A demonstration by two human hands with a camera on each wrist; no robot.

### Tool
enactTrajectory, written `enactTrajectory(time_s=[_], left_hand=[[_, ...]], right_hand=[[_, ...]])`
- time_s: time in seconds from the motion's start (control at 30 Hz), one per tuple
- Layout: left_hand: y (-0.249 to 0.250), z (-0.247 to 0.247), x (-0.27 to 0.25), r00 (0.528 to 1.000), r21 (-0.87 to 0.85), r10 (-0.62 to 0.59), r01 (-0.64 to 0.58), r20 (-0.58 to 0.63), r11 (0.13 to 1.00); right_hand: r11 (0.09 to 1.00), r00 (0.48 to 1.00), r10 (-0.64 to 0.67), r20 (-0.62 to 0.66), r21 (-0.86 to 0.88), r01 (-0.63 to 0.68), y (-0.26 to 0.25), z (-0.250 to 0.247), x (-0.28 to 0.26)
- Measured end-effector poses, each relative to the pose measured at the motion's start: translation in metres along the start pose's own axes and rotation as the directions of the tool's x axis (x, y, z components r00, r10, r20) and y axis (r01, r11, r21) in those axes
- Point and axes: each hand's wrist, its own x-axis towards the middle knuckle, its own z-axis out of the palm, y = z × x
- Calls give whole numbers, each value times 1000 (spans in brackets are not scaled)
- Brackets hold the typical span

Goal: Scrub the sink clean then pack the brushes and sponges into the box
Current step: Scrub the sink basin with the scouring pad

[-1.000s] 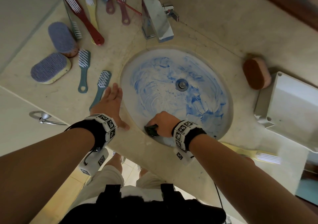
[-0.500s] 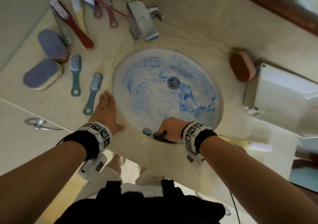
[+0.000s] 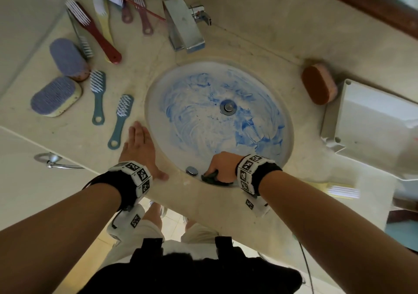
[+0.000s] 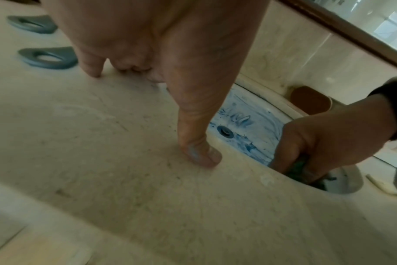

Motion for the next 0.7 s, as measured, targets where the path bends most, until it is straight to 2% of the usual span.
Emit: enactTrajectory(time_s=[0.13, 0.43, 0.63, 0.7], left_hand=[[0, -1, 0, 1000, -2, -2, 2, 7, 1000], [-3, -1, 1, 999, -58, 22, -21, 28, 998], [-4, 0, 1, 999, -79, 26, -24, 24, 997], [-4, 0, 2, 999, -86, 29, -27, 20, 996]], right_hand=[[999, 999, 31, 28, -16, -31, 4, 0, -4], [998, 998, 33, -52, 53, -30, -14, -5, 10], [989, 990, 141, 15, -51, -140, 14, -3, -16], [988, 990, 143, 19, -57, -141, 12, -4, -17]])
